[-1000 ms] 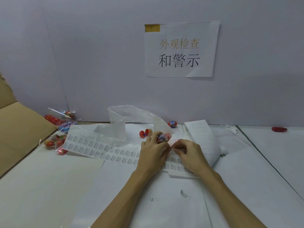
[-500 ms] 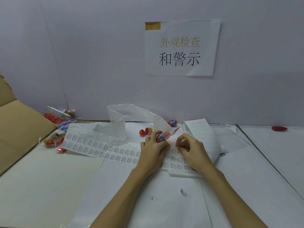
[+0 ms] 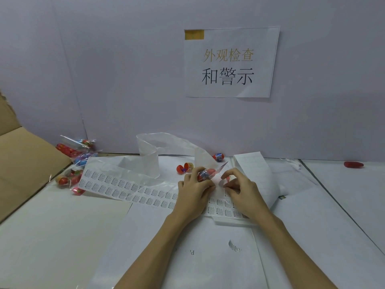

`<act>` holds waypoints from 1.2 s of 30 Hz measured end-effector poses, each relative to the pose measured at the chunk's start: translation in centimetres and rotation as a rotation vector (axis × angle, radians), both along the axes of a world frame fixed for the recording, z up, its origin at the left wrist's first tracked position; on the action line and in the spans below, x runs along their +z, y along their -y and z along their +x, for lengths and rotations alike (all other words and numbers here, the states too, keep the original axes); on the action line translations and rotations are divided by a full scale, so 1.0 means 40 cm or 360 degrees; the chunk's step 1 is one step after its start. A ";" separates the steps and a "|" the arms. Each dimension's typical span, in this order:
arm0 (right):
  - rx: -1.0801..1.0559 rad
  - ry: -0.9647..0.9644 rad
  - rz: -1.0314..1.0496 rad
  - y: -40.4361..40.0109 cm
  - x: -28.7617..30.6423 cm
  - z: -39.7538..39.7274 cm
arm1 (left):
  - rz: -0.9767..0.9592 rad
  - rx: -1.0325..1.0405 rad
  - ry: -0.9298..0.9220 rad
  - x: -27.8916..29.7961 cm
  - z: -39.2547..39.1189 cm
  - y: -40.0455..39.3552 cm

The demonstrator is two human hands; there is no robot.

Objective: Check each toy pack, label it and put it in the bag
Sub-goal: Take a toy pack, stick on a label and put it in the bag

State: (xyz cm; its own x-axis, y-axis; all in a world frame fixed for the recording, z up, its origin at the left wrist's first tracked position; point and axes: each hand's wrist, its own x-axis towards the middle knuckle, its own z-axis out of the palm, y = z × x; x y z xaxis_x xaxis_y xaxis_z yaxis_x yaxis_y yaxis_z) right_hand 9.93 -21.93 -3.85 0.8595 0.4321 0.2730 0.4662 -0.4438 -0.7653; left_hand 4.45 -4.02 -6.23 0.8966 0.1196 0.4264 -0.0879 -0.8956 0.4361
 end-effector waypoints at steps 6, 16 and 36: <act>-0.0057 -0.0015 0.0008 -0.003 0.000 0.004 | -0.0033 0.0003 -0.0004 0.005 -0.003 0.000; -0.0154 -0.0421 0.0891 -0.003 0.022 0.010 | -0.0902 -0.0023 0.0465 0.051 -0.022 -0.002; -0.0031 -0.0050 0.0639 -0.037 0.043 -0.046 | -0.1683 -0.0404 0.0147 0.096 -0.045 0.026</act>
State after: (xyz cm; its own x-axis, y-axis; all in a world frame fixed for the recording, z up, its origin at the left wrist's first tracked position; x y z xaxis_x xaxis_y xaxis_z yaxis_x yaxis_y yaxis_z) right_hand 8.10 -20.45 -2.14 0.8771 0.2800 0.3902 0.4342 -0.1152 -0.8934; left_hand 2.63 -5.07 -2.39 0.9168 0.2815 0.2833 -0.2888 -0.0226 0.9571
